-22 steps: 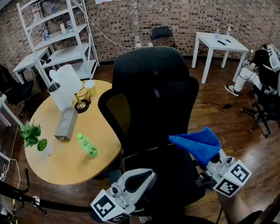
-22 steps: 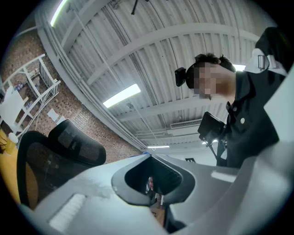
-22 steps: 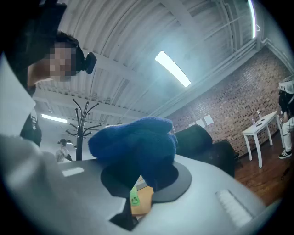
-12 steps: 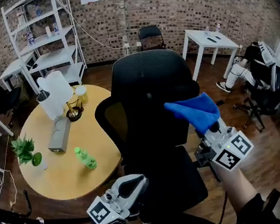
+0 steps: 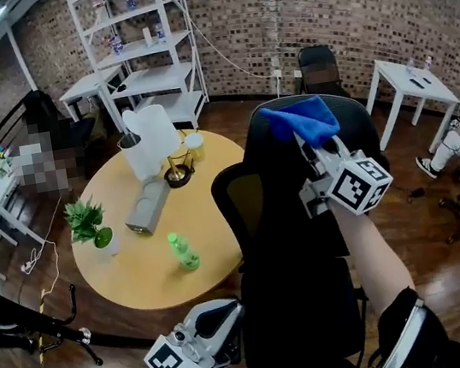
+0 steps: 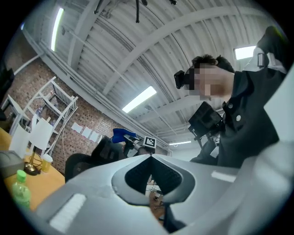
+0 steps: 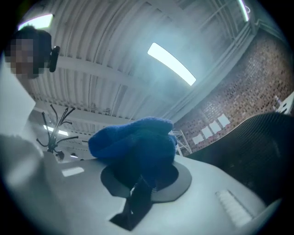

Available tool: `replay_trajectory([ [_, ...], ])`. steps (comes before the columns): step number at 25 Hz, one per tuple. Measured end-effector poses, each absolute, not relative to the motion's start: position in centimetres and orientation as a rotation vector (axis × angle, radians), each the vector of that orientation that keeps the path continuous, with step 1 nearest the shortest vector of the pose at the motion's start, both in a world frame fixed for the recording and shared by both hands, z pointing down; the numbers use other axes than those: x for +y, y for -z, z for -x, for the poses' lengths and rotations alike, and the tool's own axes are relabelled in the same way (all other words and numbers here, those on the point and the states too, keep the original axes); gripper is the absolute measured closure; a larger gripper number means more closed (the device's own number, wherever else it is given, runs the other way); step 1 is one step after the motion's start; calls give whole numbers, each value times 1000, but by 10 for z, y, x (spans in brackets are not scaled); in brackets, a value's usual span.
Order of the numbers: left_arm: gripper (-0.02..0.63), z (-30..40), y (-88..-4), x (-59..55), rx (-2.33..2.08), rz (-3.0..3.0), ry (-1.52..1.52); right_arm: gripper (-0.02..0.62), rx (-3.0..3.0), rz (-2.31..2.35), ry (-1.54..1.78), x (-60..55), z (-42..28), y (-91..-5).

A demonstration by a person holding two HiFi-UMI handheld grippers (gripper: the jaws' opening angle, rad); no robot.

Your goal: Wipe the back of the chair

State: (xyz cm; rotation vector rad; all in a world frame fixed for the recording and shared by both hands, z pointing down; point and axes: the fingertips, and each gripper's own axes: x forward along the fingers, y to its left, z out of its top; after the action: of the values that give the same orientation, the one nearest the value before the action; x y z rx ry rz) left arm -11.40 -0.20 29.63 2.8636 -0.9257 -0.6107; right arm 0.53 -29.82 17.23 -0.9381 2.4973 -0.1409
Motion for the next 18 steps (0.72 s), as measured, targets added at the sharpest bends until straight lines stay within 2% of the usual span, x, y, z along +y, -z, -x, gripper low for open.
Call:
replay_trajectory([
  [4,607,122,-301,-8,-1019,-2857,569,541,2490,791,367,-329,46,-175],
  [8,607,124,-302,-15,-1062,-2841,578,541,2460,858,514,-360,49,-193],
  [18,607,92,-304,-42,-898,-2870,608,541,2303,1189,501,-391,-82,-217],
])
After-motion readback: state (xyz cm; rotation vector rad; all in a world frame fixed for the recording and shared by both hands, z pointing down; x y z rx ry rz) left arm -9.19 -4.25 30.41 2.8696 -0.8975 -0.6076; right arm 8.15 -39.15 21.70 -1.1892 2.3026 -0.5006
